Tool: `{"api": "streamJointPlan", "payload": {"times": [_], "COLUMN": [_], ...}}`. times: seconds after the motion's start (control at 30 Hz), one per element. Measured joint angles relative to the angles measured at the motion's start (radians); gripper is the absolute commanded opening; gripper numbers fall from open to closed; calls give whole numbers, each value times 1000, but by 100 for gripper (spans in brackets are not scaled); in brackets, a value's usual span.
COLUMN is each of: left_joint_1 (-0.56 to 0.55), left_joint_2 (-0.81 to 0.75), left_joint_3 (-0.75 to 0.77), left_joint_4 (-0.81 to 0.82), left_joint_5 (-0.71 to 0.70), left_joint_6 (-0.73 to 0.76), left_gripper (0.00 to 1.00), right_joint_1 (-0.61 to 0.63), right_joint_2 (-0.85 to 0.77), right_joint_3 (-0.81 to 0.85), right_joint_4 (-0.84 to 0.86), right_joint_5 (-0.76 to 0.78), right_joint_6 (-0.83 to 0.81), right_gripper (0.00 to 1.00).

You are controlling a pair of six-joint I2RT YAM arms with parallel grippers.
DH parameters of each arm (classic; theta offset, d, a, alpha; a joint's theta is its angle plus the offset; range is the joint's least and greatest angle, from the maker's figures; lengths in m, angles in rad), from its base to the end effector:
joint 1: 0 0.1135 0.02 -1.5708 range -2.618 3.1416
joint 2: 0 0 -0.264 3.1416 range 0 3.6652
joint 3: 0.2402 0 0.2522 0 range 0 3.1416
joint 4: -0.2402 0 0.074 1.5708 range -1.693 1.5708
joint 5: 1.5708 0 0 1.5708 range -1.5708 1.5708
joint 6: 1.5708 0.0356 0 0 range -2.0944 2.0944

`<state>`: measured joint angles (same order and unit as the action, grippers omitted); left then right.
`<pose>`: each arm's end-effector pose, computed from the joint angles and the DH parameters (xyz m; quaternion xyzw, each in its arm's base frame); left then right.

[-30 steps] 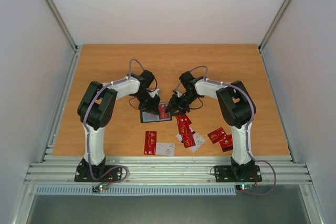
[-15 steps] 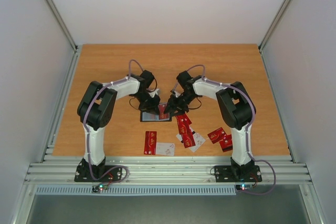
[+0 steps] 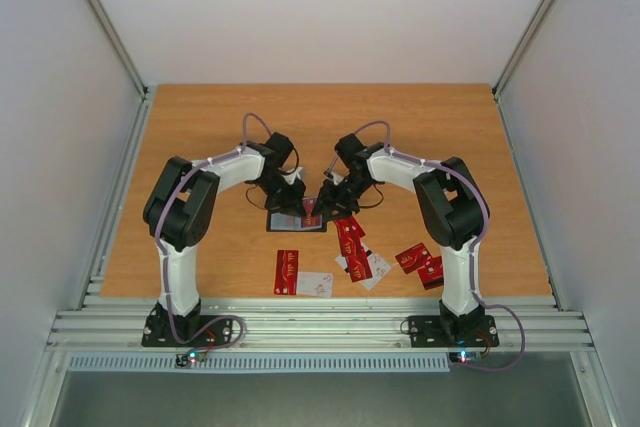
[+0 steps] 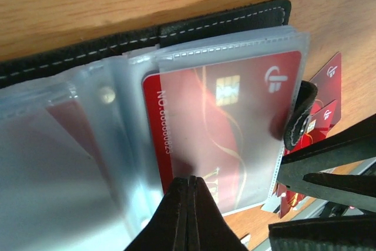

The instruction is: Put the credit cards into the card holder

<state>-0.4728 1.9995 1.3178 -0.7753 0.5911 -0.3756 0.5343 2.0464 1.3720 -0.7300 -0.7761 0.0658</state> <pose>0.3199 -0.1859 0.1430 -0.0629 -0.9532 0.2874 0.0701 0.3196 0.2181 0.1441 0.2447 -0.8900 -0.3830 0.0380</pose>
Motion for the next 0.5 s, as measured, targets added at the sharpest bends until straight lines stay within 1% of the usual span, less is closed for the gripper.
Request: {"api": "streamJointPlan", "payload": {"times": [0.3, 0.5], "left_joint_1": [0, 0], "left_joint_2": [-2, -44], "left_joint_3": [-11, -15], "left_joint_4": [5, 1], "left_joint_5": [-10, -36], "left_joint_6": [-2, -1], "left_gripper": [0, 0], "right_joint_1": [4, 4], "right_joint_2": [0, 0], "right_joint_3": [15, 15], "right_joint_4": [-21, -19], "right_joint_5": [20, 20], "right_joint_6": [-5, -5], "right_gripper": [36, 36]}}
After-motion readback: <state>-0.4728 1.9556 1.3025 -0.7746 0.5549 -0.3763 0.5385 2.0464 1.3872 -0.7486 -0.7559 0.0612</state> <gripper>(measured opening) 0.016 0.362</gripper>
